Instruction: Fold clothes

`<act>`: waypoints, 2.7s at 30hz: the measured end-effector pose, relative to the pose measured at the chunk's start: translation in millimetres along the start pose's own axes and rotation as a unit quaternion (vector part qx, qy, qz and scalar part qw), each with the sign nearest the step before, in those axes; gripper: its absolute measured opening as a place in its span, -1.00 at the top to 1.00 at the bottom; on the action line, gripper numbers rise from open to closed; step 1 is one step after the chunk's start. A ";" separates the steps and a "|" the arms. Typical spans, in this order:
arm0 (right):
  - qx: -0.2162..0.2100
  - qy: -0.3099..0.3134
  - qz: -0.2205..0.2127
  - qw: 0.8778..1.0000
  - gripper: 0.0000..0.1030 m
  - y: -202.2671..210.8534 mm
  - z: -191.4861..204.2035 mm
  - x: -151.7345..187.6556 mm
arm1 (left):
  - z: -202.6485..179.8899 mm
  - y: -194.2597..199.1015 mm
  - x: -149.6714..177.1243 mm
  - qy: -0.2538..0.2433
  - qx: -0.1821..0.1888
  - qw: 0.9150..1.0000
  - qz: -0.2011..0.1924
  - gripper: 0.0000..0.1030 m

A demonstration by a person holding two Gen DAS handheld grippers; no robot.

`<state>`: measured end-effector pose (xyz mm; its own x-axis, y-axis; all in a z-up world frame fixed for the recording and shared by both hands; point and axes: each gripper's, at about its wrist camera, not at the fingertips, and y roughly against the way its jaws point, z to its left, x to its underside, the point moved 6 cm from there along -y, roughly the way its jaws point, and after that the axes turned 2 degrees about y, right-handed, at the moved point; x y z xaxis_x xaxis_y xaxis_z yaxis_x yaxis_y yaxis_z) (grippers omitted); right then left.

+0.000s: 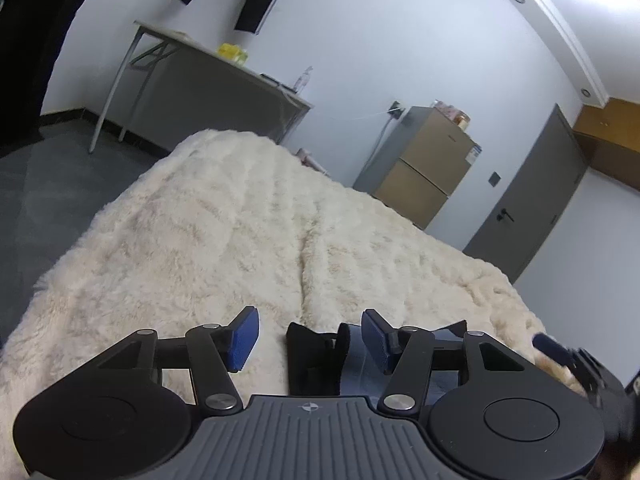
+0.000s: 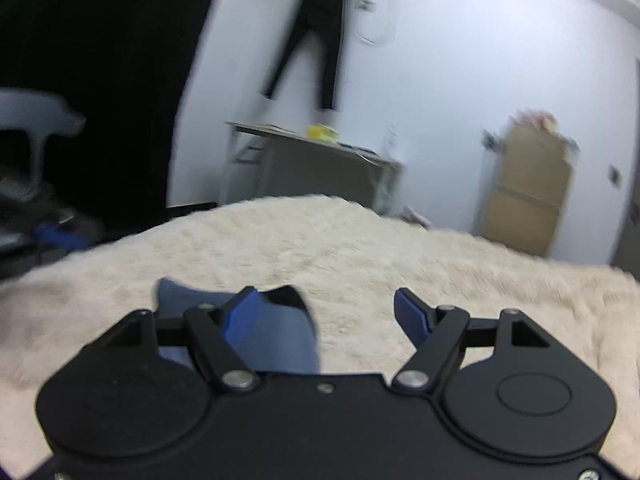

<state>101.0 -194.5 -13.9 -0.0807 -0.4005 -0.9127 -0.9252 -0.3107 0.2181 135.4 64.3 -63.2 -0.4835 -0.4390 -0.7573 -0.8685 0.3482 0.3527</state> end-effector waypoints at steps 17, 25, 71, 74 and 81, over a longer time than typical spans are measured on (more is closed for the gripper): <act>-0.089 0.347 0.055 0.932 -0.08 -33.8 172.8 59.9 | 8.3 12.2 -5.3 0.026 -0.003 1.000 -0.015 -0.02; -0.065 0.301 0.061 0.950 0.81 -45.4 162.0 39.6 | 5.7 14.4 -4.8 0.022 0.004 1.000 -0.013 -0.02; 0.173 -0.473 -0.011 0.864 0.76 14.4 -163.3 170.0 | -183.0 -234.4 111.6 -0.176 -0.026 0.963 0.201 0.81; 0.159 -0.391 -0.044 0.905 0.78 24.1 -148.4 124.8 | -185.5 -236.5 103.6 -0.144 -0.031 0.970 0.193 0.79; 0.112 -0.288 -0.088 0.947 0.79 27.5 -98.2 52.9 | -174.1 -228.8 100.6 -0.104 -0.015 0.975 0.196 0.78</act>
<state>107.7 -308.8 -22.2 -0.0464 0.1980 -0.9791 -0.9933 -0.1126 0.0244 266.6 -203.8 -124.3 -0.7492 -0.0981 -0.6551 -0.6256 0.4299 0.6510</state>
